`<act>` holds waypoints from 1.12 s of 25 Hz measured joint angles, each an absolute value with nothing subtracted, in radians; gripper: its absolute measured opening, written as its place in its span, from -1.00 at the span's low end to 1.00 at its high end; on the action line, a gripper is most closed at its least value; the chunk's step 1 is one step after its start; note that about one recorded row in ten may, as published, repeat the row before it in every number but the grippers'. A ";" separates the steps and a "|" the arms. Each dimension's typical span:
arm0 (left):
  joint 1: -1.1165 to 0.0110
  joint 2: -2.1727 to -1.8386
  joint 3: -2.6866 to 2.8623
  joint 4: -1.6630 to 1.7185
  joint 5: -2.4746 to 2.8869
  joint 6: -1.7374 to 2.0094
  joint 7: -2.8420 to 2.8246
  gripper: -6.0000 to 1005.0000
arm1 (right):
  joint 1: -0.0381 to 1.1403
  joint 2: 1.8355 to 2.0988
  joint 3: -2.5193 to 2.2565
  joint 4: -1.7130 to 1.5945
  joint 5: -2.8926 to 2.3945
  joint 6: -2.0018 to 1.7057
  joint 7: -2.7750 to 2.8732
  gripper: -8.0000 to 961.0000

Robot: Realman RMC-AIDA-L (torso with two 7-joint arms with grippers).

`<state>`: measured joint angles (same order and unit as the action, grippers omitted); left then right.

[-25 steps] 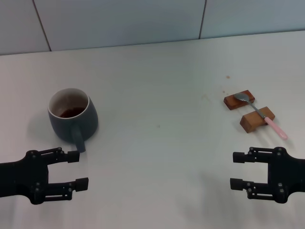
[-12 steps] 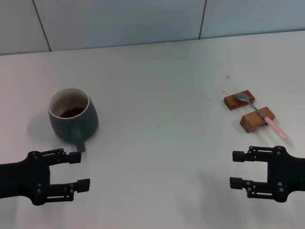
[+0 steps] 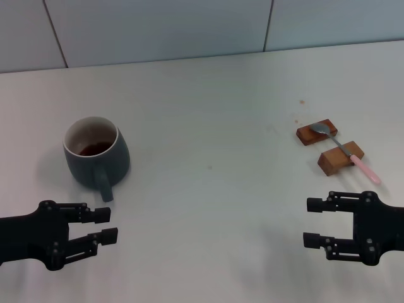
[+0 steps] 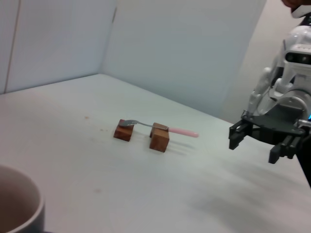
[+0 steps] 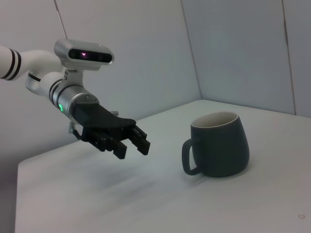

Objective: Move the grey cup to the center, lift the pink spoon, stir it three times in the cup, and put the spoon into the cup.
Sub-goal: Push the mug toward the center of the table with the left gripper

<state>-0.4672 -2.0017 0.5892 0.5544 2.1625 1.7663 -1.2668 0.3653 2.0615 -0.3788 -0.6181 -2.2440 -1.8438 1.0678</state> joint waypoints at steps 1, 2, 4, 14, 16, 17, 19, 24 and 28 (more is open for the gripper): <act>-0.466 -2.002 0.589 0.556 2.163 1.764 -1.269 0.10 | 0.366 2.061 -0.379 -0.618 -2.244 -1.844 1.068 0.38; -0.465 -2.002 0.589 0.556 2.163 1.763 -1.270 0.02 | 0.366 2.061 -0.379 -0.618 -2.244 -1.844 1.068 0.38; -0.465 -2.002 0.589 0.556 2.163 1.762 -1.274 -0.13 | 0.367 2.060 -0.379 -0.618 -2.244 -1.844 1.068 0.38; -0.466 -2.001 0.576 0.557 2.156 1.757 -1.282 -0.63 | 0.367 2.061 -0.379 -0.618 -2.244 -1.844 1.068 0.38; -0.468 -2.000 0.549 0.557 2.150 1.757 -1.282 -0.72 | 0.367 2.061 -0.379 -0.618 -2.244 -1.844 1.067 0.38; -0.470 -2.000 0.528 0.557 2.150 1.756 -1.281 -0.85 | 0.367 2.061 -0.379 -0.618 -2.244 -1.844 1.067 0.38; -0.475 -2.005 0.442 0.567 2.147 1.739 -1.275 -0.99 | 0.366 2.061 -0.378 -0.618 -2.244 -1.843 1.066 0.38; -0.481 -2.036 0.299 0.597 2.107 1.613 -1.234 -0.99 | 0.368 2.060 -0.374 -0.618 -2.241 -1.842 1.066 0.38; -0.461 -2.049 0.279 0.592 1.979 1.506 -1.169 -0.99 | 0.372 2.060 -0.373 -0.618 -2.241 -1.842 1.066 0.38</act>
<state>-0.4613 -2.0494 0.2791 0.5922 1.9789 1.5062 -1.1691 0.3723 2.0596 -0.3726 -0.6181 -2.2405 -1.8422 1.0664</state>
